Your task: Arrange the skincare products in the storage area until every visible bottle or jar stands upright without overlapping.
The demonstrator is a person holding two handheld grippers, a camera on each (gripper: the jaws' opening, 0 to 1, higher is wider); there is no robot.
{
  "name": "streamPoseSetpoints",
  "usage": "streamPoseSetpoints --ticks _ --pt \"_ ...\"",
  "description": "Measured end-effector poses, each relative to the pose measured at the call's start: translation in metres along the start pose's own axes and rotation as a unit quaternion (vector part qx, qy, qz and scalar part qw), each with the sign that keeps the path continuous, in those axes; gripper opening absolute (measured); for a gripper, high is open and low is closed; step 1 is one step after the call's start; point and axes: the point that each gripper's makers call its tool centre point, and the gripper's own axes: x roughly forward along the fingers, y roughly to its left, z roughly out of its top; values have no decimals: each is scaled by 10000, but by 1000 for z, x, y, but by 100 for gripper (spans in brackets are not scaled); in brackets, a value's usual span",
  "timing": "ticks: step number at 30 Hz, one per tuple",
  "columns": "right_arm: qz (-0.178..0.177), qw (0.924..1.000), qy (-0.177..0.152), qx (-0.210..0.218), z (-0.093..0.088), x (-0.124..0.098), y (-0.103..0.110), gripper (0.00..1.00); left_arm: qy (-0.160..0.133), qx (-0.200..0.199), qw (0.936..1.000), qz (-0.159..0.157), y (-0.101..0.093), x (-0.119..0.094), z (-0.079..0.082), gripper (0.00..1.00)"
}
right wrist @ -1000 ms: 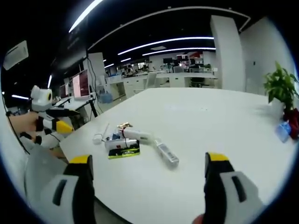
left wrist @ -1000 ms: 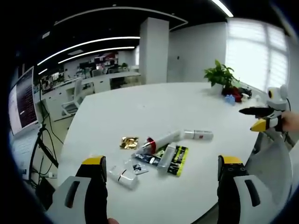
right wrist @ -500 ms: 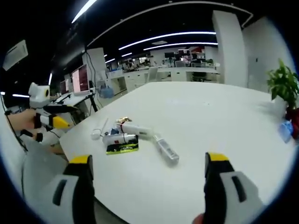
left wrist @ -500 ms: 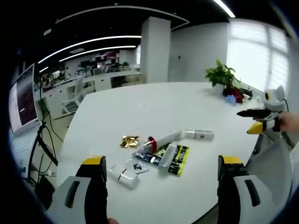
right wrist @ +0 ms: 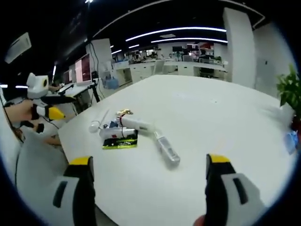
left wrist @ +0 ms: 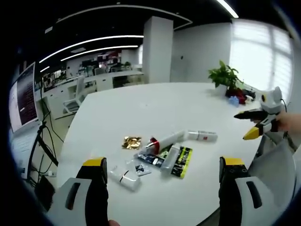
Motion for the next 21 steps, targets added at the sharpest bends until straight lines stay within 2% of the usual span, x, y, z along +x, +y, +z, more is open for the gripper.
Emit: streamPoseSetpoints --ticks 2,5,16,21 --pt "43 10000 30 -29 0 5 0 99 14 -6 10000 -6 0 0 -1 97" --pt "109 9997 179 -155 -1 12 -2 93 38 -6 10000 -10 0 1 -3 97" --pt "357 9959 596 -585 -9 45 -11 81 106 -64 9999 18 4 2 -10 97" --pt "401 9940 765 -670 -15 57 -14 79 149 -94 9998 20 4 2 -14 97"
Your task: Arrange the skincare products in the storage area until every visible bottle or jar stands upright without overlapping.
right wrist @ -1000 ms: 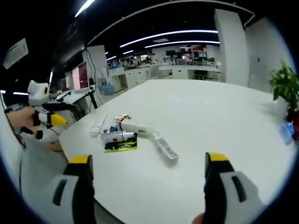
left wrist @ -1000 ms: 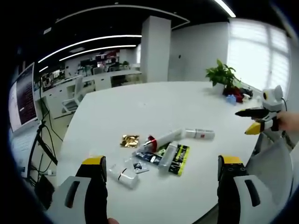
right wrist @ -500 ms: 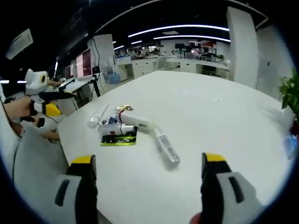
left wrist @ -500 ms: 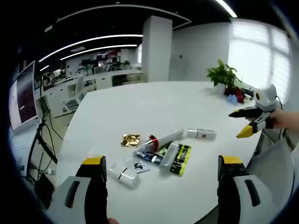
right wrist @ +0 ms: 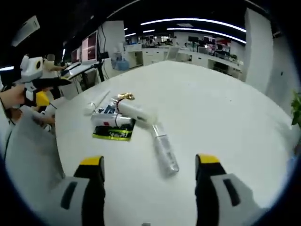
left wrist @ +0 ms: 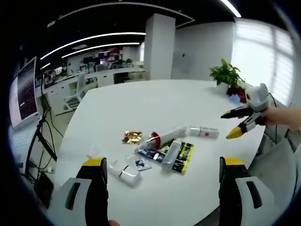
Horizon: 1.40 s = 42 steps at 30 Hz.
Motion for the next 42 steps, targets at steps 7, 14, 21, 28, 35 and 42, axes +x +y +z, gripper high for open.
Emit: streamPoseSetpoints --ticks 7,14,21,28,35,42 --pt "53 9997 214 -129 -3 14 -7 73 49 -28 10000 8 2 2 -4 97" --pt "56 9974 551 -469 -4 30 -18 63 94 -32 9999 11 5 5 -6 97" --pt "241 9918 948 -825 -7 49 -24 43 136 -47 9999 2 7 9 -9 97" --pt "382 9849 1365 -994 -12 64 -25 41 187 -69 9998 6 9 11 -12 97" --pt "496 9777 1674 -1171 -14 74 -23 36 223 -70 9997 -21 9 15 -13 97" --pt "541 9731 1949 -1106 -15 84 -27 30 221 -14 9997 -64 8 18 -10 97"
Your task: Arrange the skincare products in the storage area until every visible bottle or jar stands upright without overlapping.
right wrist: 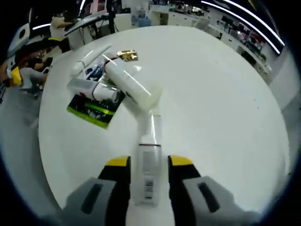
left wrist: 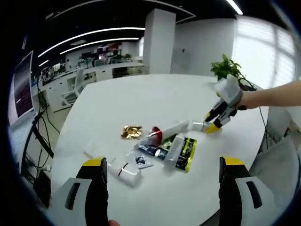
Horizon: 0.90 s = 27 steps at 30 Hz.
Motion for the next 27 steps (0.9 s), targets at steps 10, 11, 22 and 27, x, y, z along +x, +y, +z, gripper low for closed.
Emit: streamPoseSetpoints --ticks 10,11,22,27 --pt "99 9995 299 95 -5 2 1 21 7 24 10000 -13 0 1 1 97" --pt "104 9994 313 135 -5 2 1 21 10 25 10000 -22 0 1 0 97" --pt "19 9999 105 -54 -6 0 3 20 -43 41 9999 -88 -5 0 6 97" --pt "86 10000 -38 32 -7 -7 8 19 -84 25 9999 -100 -6 -2 8 97"
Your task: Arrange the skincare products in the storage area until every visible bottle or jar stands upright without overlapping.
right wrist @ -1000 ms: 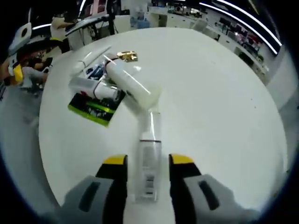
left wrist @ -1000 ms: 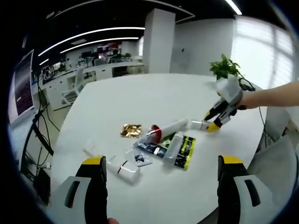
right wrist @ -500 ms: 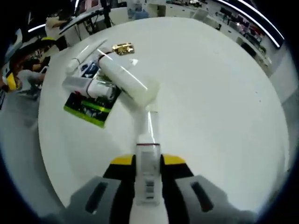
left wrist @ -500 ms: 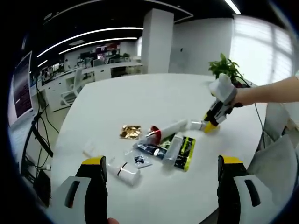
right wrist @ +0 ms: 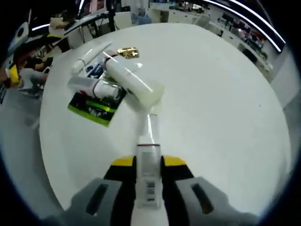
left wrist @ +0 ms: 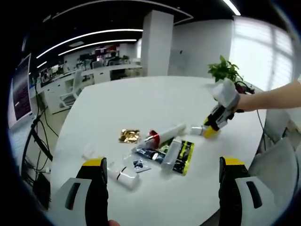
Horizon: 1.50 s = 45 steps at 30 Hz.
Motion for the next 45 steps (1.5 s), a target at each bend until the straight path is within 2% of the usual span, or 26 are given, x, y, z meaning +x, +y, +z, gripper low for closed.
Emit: streamPoseSetpoints --ticks 7,12,15,20,24,25,28,32,34,37,42,45 --pt "367 9979 -486 237 10 -16 23 19 -46 -49 9999 -88 -6 -3 2 97" --pt "787 9871 -1158 775 25 -33 48 19 -154 -152 9996 -206 -14 -5 8 97" --pt "916 9798 -1400 1093 27 -39 56 19 -175 -133 9994 -258 -18 -6 11 97" --pt "1191 9600 -1894 1682 30 -53 72 19 -250 -196 9988 -368 -25 -8 16 97" --pt "1251 9416 -2315 2100 34 -65 76 19 -246 -188 9984 -478 -33 -7 17 97" --pt "1252 9397 -2353 2142 34 -66 76 19 -247 -195 9982 -502 -35 -7 18 97" --pt "1391 9213 -2699 2430 41 -79 83 19 -258 -211 9976 -614 -43 -6 20 97" --pt "1604 9027 -3069 2554 48 -92 98 19 -296 -233 9960 -814 -56 -6 24 97" --pt "1683 8975 -3179 2553 50 -96 106 19 -353 -342 9944 -938 -62 -7 27 97" --pt "1843 8846 -3397 2611 55 -102 117 19 -351 -376 9938 -985 -65 -6 27 97" --pt "2006 8725 -3567 2668 59 -107 129 19 -377 -481 9905 -1232 -77 -8 31 97" --pt "2179 8580 -3813 2666 66 -116 136 19 -418 -532 9882 -1374 -84 -10 35 94"
